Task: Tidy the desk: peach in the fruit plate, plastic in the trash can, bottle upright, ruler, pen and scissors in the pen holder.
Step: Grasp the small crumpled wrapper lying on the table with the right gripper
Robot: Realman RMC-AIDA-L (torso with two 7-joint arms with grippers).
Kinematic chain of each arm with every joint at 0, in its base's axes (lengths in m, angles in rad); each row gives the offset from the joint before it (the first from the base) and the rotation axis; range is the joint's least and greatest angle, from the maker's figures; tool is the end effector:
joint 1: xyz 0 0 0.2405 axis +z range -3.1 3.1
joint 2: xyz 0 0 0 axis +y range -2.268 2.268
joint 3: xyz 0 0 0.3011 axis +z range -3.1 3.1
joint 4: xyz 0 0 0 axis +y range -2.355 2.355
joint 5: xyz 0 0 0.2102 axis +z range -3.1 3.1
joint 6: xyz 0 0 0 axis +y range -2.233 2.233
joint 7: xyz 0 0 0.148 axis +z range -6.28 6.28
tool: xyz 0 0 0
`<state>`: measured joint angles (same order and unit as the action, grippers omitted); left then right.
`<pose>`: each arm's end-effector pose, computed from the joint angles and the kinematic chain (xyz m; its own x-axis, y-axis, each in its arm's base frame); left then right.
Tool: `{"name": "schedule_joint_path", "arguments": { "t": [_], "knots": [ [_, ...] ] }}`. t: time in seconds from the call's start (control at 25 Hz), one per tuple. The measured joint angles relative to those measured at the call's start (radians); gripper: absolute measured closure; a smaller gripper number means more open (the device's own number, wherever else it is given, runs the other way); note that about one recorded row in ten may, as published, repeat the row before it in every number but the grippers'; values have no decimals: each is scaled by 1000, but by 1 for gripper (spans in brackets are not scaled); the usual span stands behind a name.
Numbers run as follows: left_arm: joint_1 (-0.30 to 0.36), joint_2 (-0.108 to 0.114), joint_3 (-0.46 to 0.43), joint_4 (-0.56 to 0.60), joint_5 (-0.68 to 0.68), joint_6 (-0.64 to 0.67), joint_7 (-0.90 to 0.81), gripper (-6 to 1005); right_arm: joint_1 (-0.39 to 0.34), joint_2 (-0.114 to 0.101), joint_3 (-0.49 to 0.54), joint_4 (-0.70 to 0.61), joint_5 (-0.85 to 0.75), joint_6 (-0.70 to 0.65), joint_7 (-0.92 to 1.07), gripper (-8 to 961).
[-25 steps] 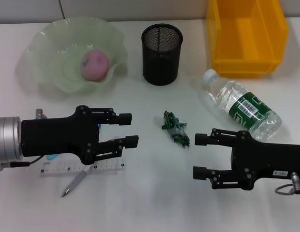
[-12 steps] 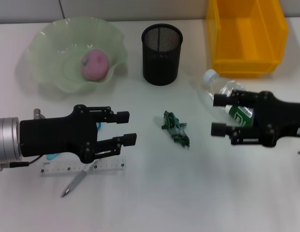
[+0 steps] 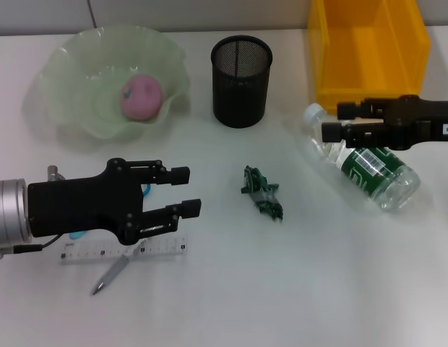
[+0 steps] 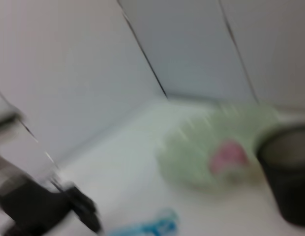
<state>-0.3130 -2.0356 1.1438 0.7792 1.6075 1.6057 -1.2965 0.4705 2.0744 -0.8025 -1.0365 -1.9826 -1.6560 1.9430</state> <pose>-0.2926 0.2932 -0.0299 0.8035 0.2242 0.5514 0.3087 -0.9490 -0.0639 0.2651 0.3531 0.0222 0.6917 -0.5582 -0.4582 -0.6431 -0.7647 -0.0393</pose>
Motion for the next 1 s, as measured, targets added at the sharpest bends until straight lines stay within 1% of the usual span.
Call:
{"name": "schedule_joint_path", "arguments": {
  "t": [0.12, 0.16, 0.2, 0.36, 0.44, 0.52, 0.56, 0.6, 0.68, 0.76, 0.8, 0.92, 0.96, 1.0],
  "knots": [
    [-2, 0, 0, 0, 0, -9, 1, 479, 66, 0, -38, -110, -183, -7, 183, 152],
    [-3, -2, 0, 0, 0, -15, 1, 479, 121, -5, -68, -140, -269, -38, 275, 151],
    [-3, -2, 0, 0, 0, -15, 1, 479, 121, -5, -68, -140, -269, -38, 275, 151],
    [-5, -6, 1, 0, 0, -17, 15, 479, 236, -14, -109, -127, -372, -76, 381, 151],
    [-5, -8, 1, 0, 0, -18, 22, 479, 286, -15, -130, -105, -424, -76, 415, 151],
    [-4, -10, 1, 0, 0, -18, 24, 480, 327, -9, -154, -69, -467, -63, 439, 151],
    [-3, -10, 1, 0, 0, -18, 25, 480, 356, -2, -177, -30, -486, -38, 454, 151],
    [-3, -10, 1, 0, 0, -18, 25, 480, 356, -2, -177, -30, -486, -38, 454, 151],
    [-3, -10, 1, 0, 0, -18, 25, 480, 375, 2, -217, 15, -492, 18, 481, 151],
    [-3, -11, 1, -1, 0, -18, 25, 480, 382, 2, -292, 63, -492, 107, 513, 151],
    [-3, -11, 1, -1, 0, -18, 25, 480, 382, 2, -292, 63, -492, 107, 513, 151],
    [-8, -11, 1, -1, 0, -20, 25, 480, 387, 5, -328, 97, -490, 169, 530, 151],
    [-13, -11, 0, -2, 0, -27, 25, 479, 400, 7, -341, 129, -486, 203, 537, 152],
    [-13, -11, 0, -2, 0, -27, 25, 479, 400, 7, -341, 129, -486, 203, 537, 152]
  ]
}}
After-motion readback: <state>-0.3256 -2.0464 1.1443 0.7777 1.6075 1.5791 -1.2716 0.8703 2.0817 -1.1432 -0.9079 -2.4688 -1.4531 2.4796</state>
